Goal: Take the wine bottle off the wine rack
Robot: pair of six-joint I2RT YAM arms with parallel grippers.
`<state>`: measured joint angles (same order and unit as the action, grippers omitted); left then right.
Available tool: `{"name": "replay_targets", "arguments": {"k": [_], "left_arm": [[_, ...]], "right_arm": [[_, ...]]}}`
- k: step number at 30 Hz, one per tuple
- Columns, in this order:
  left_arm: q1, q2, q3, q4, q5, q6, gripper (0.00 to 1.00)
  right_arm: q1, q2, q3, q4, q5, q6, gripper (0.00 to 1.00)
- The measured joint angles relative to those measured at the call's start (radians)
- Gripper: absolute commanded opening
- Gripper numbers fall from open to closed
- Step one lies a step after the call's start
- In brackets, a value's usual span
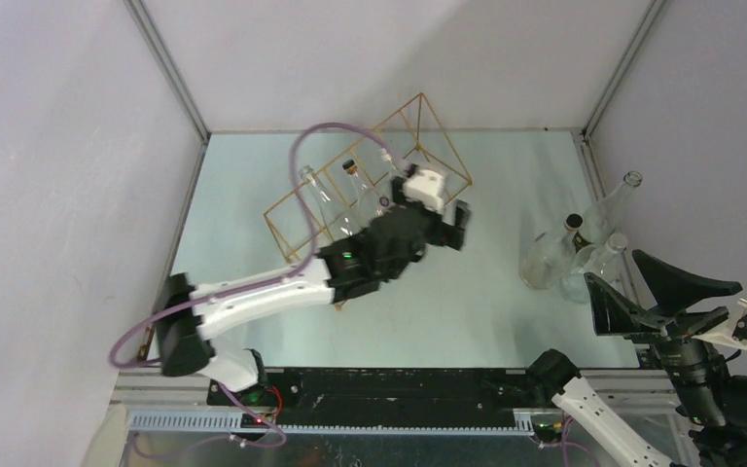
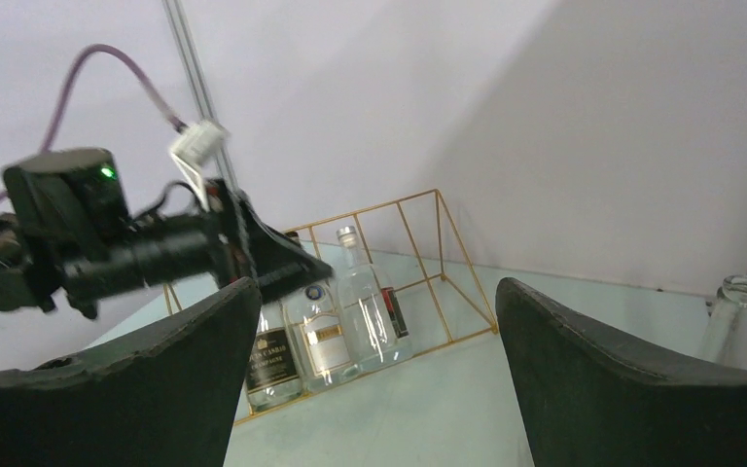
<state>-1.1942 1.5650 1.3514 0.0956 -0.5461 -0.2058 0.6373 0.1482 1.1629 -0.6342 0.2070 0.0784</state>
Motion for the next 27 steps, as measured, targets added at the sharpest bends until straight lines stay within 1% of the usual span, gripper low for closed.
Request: {"name": "replay_targets", "arguments": {"k": [4, 8, 10, 13, 20, 27], "left_arm": [[0.114, -0.212, -0.134, -0.070, -0.034, -0.079, 0.95], [0.262, -0.396, -0.251, -0.151, -0.053, -0.212, 0.95], [0.318, -0.467, -0.310, -0.180, -0.052, -0.277, 0.94], [0.378, -0.533, -0.376, -0.223, -0.049, -0.363, 0.94], [0.484, -0.542, -0.401, -0.346, -0.031, -0.497, 0.92], [0.623, -0.499, -0.401, -0.364, 0.042, -0.564, 0.88]], "right_arm": [[0.000, 0.000, -0.011, 0.000, 0.004, 0.000, 0.94], [0.000, 0.002, -0.016, -0.001, 0.016, 0.000, 0.94], [0.000, 0.006, -0.019, -0.001, 0.026, 0.002, 0.94], [0.000, 0.014, -0.024, -0.001, 0.034, 0.009, 0.93], [0.000, 0.027, -0.028, -0.013, 0.060, 0.031, 0.93], [0.000, 0.027, -0.028, -0.033, 0.095, 0.051, 0.93]]}}
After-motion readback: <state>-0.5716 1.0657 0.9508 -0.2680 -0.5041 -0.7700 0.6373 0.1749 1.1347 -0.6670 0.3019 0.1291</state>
